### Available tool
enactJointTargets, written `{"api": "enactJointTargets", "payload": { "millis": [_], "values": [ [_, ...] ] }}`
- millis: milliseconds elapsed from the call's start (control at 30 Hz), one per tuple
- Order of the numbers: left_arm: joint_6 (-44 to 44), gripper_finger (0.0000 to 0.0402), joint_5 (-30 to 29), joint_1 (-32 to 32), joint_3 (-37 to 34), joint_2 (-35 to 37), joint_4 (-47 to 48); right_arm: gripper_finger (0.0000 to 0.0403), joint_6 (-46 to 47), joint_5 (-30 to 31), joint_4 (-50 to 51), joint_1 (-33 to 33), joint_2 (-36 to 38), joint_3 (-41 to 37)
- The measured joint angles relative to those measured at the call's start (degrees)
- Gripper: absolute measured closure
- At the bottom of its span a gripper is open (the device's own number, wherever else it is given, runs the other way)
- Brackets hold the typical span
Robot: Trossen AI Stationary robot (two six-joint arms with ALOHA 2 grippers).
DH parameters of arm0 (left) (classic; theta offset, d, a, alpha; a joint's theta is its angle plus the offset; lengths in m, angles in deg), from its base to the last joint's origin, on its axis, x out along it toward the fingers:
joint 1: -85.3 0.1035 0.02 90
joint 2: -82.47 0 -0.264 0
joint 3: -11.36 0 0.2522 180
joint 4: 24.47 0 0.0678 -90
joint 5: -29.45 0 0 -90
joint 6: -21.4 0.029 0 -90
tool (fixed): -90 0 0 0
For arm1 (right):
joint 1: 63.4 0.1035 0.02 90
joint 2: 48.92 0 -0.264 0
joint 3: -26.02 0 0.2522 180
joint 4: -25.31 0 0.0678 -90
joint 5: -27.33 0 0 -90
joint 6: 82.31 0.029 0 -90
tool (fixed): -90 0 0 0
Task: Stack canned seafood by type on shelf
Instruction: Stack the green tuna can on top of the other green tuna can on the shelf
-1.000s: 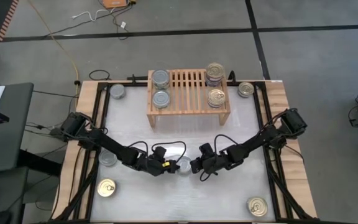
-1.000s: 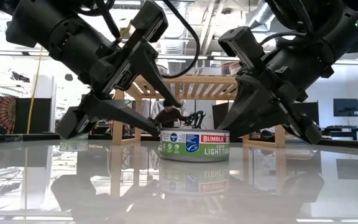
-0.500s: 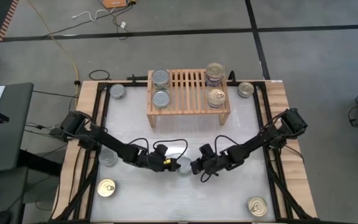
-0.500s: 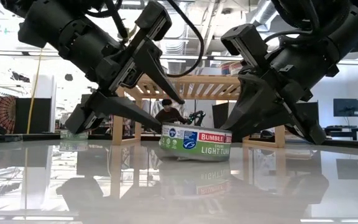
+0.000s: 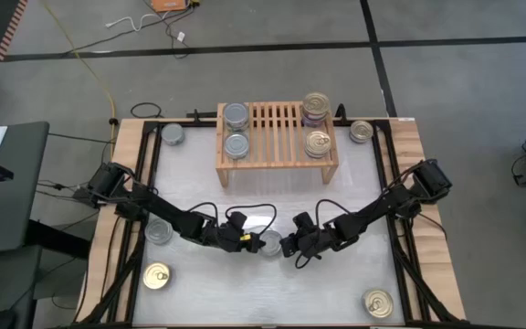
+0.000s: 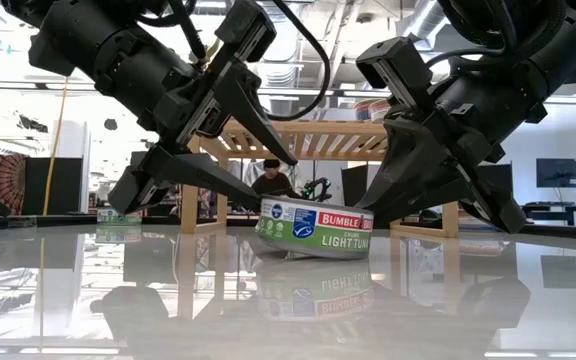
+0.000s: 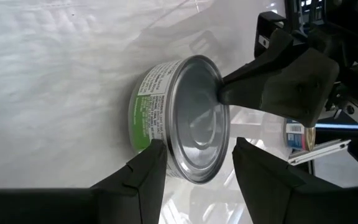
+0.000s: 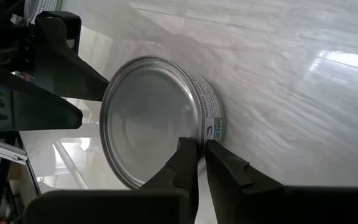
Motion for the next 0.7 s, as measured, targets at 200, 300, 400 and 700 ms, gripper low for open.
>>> {"api": "enactJointTargets", "payload": {
  "millis": [200,300,400,700],
  "values": [
    [0.03,0.0214,0.74,0.0,0.0,0.0,-0.02,0.0344,-0.36,-0.02,-0.06,0.0,0.0,0.0],
    [0.02,0.0195,0.85,0.0,0.0,0.0,-0.02,0.0344,-0.4,-0.01,-0.07,-0.02,-0.02,0.0],
    [1.21,0.0166,1.46,0.02,0.0,0.0,-0.07,0.0344,-0.55,-0.04,-0.07,-0.02,-0.02,0.0],
    [1.26,0.0108,2.2,0.26,0.0,0.0,-0.07,0.0344,-0.56,-0.26,-0.04,0.0,-0.02,0.0]
  ]
}}
